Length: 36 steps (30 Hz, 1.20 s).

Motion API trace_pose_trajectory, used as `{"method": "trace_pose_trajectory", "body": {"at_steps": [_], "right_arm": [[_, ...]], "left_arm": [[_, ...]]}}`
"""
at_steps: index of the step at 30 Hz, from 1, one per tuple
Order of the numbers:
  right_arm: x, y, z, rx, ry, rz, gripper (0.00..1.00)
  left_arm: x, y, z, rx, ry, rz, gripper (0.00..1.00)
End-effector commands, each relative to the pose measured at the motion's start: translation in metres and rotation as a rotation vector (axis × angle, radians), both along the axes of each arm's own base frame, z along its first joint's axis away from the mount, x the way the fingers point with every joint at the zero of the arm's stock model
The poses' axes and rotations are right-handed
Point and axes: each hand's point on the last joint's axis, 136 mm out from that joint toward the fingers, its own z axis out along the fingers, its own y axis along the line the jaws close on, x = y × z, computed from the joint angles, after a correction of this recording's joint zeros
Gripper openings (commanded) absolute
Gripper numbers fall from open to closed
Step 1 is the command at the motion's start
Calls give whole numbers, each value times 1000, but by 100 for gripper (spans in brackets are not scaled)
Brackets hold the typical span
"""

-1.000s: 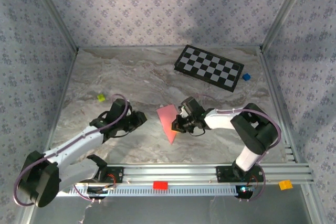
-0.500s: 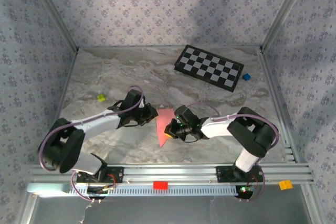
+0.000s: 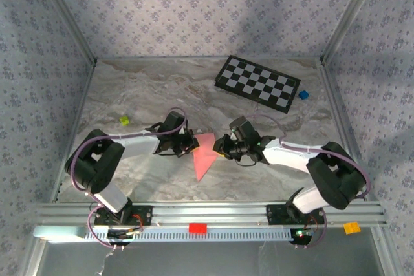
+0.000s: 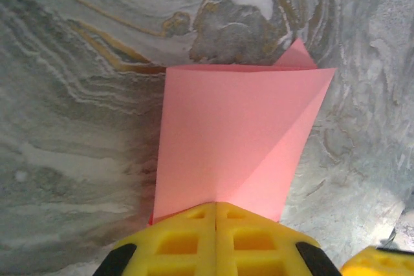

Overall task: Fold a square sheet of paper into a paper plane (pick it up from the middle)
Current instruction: Fold the wing for the fifth time at the center of the table.

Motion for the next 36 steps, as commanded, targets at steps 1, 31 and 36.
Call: {"method": "trace_pose_trajectory", "body": {"at_steps": [1,31,36], "right_arm": [[-12,-7,-15,-39,46,70,22],[16,14,-20,59,64,141,36],[21,15,-19,67,39,152,37]], "left_arm": [[-3,5,-12,19,8,-7,4],[-12,19,-30,-25,23,11,0],[-10,17,-29,-30,25,8,0]]}}
